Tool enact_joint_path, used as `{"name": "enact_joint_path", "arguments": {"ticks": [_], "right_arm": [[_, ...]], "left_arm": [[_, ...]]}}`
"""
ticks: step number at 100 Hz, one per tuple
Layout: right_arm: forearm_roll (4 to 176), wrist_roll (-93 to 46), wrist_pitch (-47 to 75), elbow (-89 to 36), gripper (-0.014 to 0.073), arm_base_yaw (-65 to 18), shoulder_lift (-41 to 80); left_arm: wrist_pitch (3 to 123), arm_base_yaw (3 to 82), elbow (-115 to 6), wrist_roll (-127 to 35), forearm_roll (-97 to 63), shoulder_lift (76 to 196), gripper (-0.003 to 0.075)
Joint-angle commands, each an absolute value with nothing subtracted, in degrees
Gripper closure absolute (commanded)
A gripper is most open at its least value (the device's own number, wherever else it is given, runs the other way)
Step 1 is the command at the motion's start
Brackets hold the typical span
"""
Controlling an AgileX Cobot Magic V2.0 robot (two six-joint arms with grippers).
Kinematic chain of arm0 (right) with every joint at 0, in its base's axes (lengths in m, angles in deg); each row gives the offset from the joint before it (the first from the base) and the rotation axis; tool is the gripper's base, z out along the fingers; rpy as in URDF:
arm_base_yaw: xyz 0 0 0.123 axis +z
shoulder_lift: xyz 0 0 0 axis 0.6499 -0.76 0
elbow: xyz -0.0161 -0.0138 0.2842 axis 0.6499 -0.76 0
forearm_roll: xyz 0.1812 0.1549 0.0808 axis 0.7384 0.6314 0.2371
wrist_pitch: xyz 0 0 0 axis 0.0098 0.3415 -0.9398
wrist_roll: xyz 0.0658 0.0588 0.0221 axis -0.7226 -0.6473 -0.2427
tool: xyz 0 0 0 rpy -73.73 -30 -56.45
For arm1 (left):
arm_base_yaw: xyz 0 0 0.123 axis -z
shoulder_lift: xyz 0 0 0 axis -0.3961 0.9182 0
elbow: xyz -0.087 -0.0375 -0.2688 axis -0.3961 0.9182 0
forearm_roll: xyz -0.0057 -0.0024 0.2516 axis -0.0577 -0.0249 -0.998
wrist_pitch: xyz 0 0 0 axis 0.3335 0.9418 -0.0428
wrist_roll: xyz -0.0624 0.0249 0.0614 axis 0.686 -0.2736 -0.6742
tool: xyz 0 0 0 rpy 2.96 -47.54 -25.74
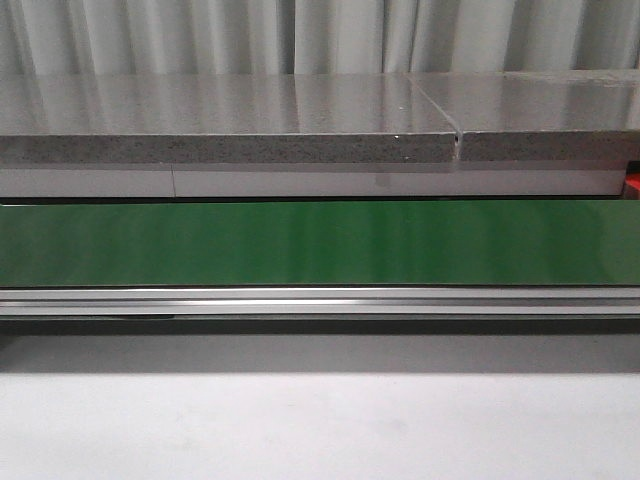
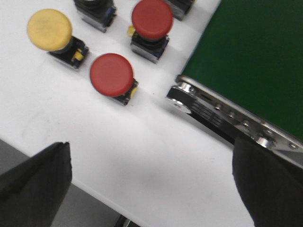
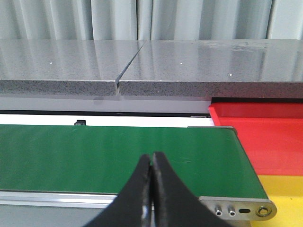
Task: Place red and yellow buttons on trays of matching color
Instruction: 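Lower the left gripper toward a red button in the cluster, then grasp the red-capped button with the left gripper and lift it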
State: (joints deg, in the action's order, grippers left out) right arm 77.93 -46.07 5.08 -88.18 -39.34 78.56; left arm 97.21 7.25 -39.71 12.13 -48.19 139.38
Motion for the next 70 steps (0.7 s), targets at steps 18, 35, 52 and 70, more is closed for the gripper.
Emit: {"name": "enact_joint_path", "arguments": {"ticks": [18, 35, 52, 70], "right_arm": [[77.32, -45.90, 0.41, -87.36, 0.0660, -39.28, 79.60], [77.32, -45.90, 0.41, -87.36, 0.0660, -39.28, 79.60], [77.32, -45.90, 0.41, -87.36, 0.0660, -39.28, 79.60], [77.32, -45.90, 0.41, -87.36, 0.0660, -39.28, 79.60]], "left_arm": [[89.71, 1.06, -41.45, 12.42, -48.56, 146.57, 0.0050], [87.12, -0.60, -42.02, 12.42, -48.56, 151.93, 0.0050], [86.00, -1.22, -44.58, 12.42, -48.70, 157.17, 0.0050], [85.77, -1.22, -46.73, 12.42, -48.98, 162.22, 0.0050]]}}
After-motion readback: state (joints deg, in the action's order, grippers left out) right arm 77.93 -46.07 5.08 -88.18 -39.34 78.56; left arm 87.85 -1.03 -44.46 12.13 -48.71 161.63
